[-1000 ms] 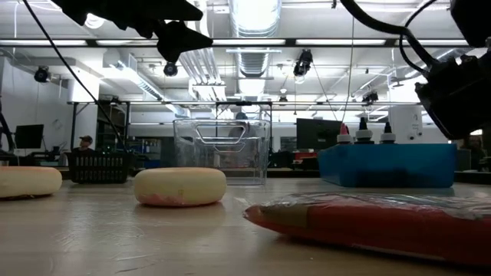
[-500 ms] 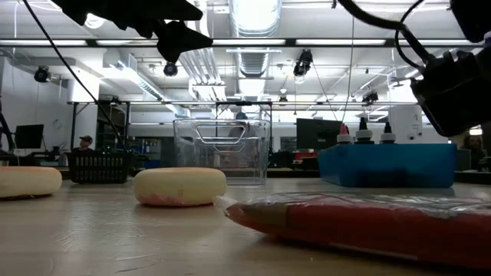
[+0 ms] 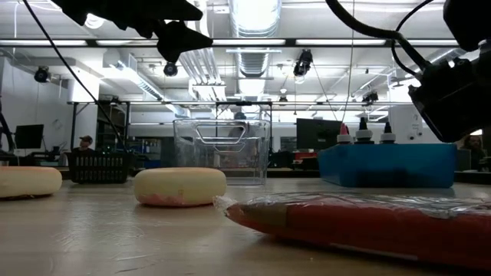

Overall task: Pick & Place Food Item
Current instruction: Put the red popcorn bag into the transparent bin

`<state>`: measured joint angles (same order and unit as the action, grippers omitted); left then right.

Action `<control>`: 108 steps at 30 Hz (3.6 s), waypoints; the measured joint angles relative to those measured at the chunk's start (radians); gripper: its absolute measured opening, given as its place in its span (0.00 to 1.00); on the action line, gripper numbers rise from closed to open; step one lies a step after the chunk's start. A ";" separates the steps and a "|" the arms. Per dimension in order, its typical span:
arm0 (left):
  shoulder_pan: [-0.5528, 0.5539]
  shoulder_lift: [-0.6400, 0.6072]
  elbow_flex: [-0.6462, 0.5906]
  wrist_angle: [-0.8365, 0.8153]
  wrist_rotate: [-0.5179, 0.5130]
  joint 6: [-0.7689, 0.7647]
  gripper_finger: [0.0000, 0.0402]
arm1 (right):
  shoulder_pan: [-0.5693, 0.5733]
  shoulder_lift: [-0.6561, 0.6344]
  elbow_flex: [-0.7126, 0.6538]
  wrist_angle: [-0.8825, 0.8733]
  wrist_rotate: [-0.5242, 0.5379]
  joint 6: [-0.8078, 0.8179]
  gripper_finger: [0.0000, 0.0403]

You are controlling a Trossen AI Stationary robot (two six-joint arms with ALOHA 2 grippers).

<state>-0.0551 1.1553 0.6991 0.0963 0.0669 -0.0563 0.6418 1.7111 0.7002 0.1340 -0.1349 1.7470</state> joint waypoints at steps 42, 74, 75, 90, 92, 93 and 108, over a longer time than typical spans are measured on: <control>0.000 0.000 0.000 0.000 -0.002 0.000 0.76 | 0.002 -0.009 -0.004 0.004 -0.004 -0.050 0.02; 0.000 0.000 0.000 0.000 0.000 0.000 0.76 | -0.001 -0.290 -0.003 -0.133 0.322 -0.300 0.02; 0.000 0.000 0.000 0.000 0.000 0.000 0.76 | -0.001 -0.303 -0.003 -0.138 0.342 -0.320 0.02; 0.000 0.000 0.000 0.000 -0.003 0.000 0.76 | -0.001 -0.436 -0.003 -0.182 0.582 -0.591 0.02; 0.000 0.000 0.000 0.000 -0.003 0.000 0.76 | -0.001 -0.447 -0.003 -0.183 0.616 -0.624 0.02; 0.000 0.000 0.000 0.000 -0.003 0.000 0.76 | -0.001 -0.452 -0.003 -0.182 0.633 -0.641 0.02; 0.000 0.000 0.000 0.000 -0.002 0.000 0.76 | -0.022 -0.495 -0.003 -0.023 0.974 -1.108 0.02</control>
<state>-0.0549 1.1553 0.6991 0.0959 0.0650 -0.0566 0.6198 1.2163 0.6975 0.1105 0.8391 0.6389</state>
